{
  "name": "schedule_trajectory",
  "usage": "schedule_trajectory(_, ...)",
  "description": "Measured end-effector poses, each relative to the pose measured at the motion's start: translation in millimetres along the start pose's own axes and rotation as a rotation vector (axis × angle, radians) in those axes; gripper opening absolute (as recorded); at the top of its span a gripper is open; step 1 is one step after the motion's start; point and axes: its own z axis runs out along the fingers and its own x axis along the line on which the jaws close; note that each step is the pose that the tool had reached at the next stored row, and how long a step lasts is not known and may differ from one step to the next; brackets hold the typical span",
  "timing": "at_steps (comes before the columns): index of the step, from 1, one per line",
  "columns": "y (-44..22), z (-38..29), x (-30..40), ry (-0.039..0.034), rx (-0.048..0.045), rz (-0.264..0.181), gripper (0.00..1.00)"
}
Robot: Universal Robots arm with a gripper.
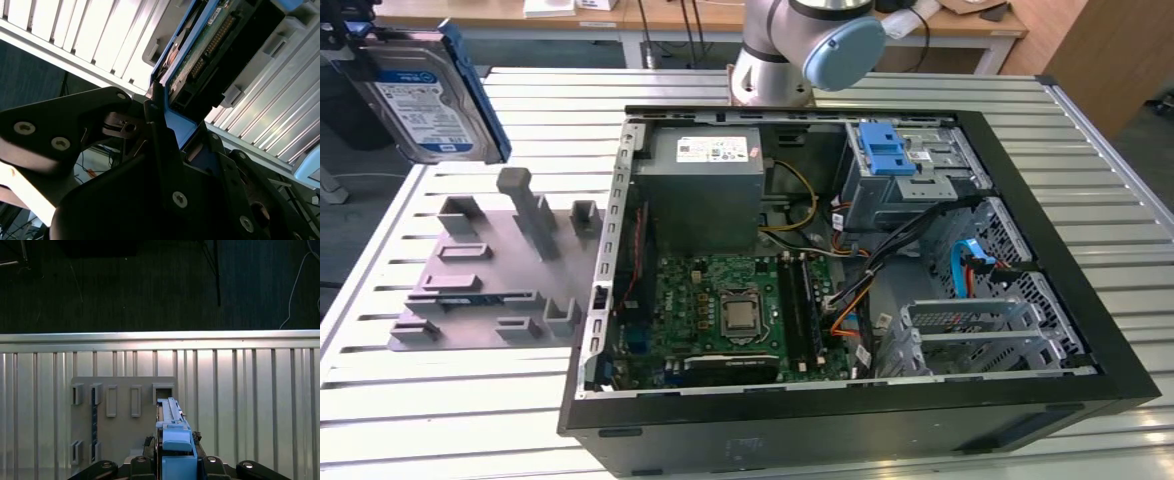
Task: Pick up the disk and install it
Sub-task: 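Pick up the disk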
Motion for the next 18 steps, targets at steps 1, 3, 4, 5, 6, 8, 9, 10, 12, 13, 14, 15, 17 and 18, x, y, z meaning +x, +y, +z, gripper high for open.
schedule_trajectory(1,0.0,-0.9,0.0,0.0000,-0.0001,0.000,0.37)
schedule_trajectory(3,0.0,-2.6,0.0,0.0000,0.0000,0.000,0.37)
schedule_trajectory(4,0.0,-3.6,-0.1,0.0000,0.0000,0.000,0.37)
schedule_trajectory(5,0.0,-4.6,-0.1,0.0000,-0.0001,0.000,0.37)
schedule_trajectory(6,0.0,-5.6,-0.1,0.0000,0.0000,0.000,0.37)
schedule_trajectory(8,0.1,-7.4,-0.1,-0.0001,0.0001,0.000,0.37)
schedule_trajectory(9,0.1,-8.4,-0.2,0.0000,0.0001,0.000,0.37)
schedule_trajectory(10,0.0,-9.3,-0.2,0.0000,0.0000,0.000,0.37)
schedule_trajectory(12,0.1,-11.2,-0.2,0.0000,0.0000,0.000,0.37)
schedule_trajectory(13,0.1,-12.1,-0.2,0.0000,0.0000,0.000,0.37)
schedule_trajectory(14,0.1,-13.0,-0.2,0.0000,0.0000,0.000,0.37)
schedule_trajectory(15,0.1,-13.9,-0.3,0.0000,0.0000,0.000,0.37)
schedule_trajectory(17,0.1,-15.8,-0.3,0.0000,0.0000,0.000,0.37)
schedule_trajectory(18,0.1,-16.7,-0.3,0.0000,0.0001,0.000,0.37)
